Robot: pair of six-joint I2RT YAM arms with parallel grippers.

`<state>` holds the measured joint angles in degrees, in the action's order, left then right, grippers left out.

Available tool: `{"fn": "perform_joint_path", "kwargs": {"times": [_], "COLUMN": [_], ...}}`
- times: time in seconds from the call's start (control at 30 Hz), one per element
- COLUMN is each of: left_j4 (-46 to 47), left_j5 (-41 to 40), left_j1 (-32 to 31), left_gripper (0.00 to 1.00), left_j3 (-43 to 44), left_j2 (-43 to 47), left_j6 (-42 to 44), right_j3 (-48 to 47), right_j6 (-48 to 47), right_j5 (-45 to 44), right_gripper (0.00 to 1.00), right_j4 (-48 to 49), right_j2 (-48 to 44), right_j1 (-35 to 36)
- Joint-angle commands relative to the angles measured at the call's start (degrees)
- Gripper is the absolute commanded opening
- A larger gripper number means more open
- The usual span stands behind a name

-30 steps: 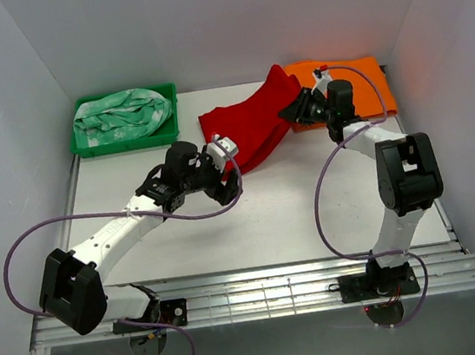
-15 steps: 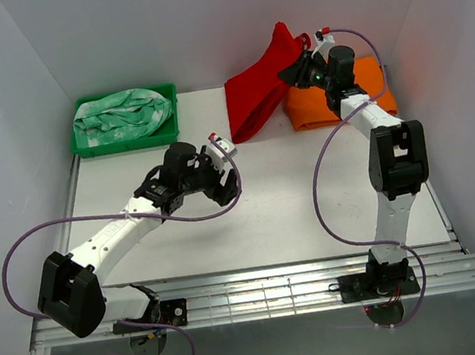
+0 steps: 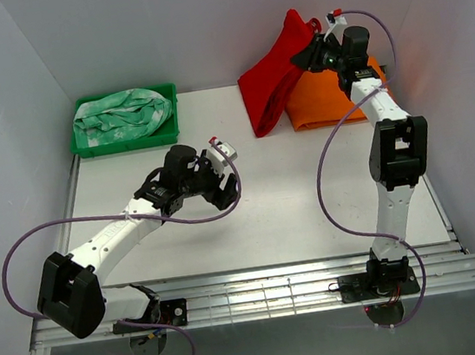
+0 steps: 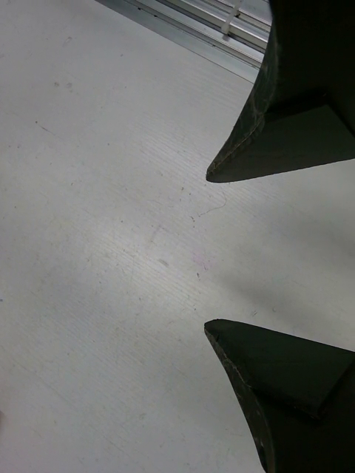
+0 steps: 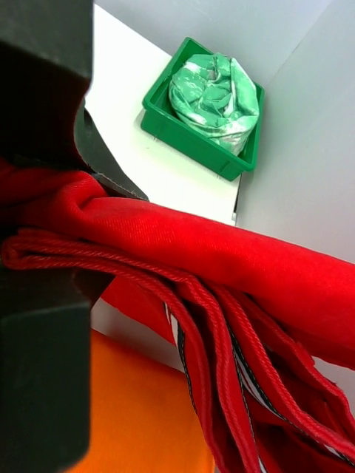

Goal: Fold and stack the trousers
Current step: Neatly place the folded trousers to the corner

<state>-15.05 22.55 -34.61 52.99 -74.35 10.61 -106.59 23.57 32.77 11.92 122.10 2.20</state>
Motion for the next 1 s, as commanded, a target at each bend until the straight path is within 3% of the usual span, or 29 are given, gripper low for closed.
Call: {"fn": "perform_joint_path", "kwargs": {"times": [0.0, 0.53, 0.97], "left_j4": [-0.51, -0.51, -1.03], "left_j5": [1.10, 0.92, 1.80], "left_j1": [0.25, 0.33, 0.33], "left_gripper": [0.86, 0.86, 0.86], "left_j3": [-0.08, -1.49, -1.75], "left_j2": [2.54, 3.77, 3.42], "left_j6": [0.90, 1.25, 1.25], "right_j3": [-7.31, -18.92, -10.05], "right_j6": [-2.92, -2.22, -11.18], "right_j5": [0.45, 0.18, 5.46], "right_gripper": [0.08, 0.08, 0.08], "right_j4": [7.85, 6.89, 5.21], "right_j2": [-2.49, -0.29, -3.19], "right_j1": [-0.70, -1.41, -7.55]}}
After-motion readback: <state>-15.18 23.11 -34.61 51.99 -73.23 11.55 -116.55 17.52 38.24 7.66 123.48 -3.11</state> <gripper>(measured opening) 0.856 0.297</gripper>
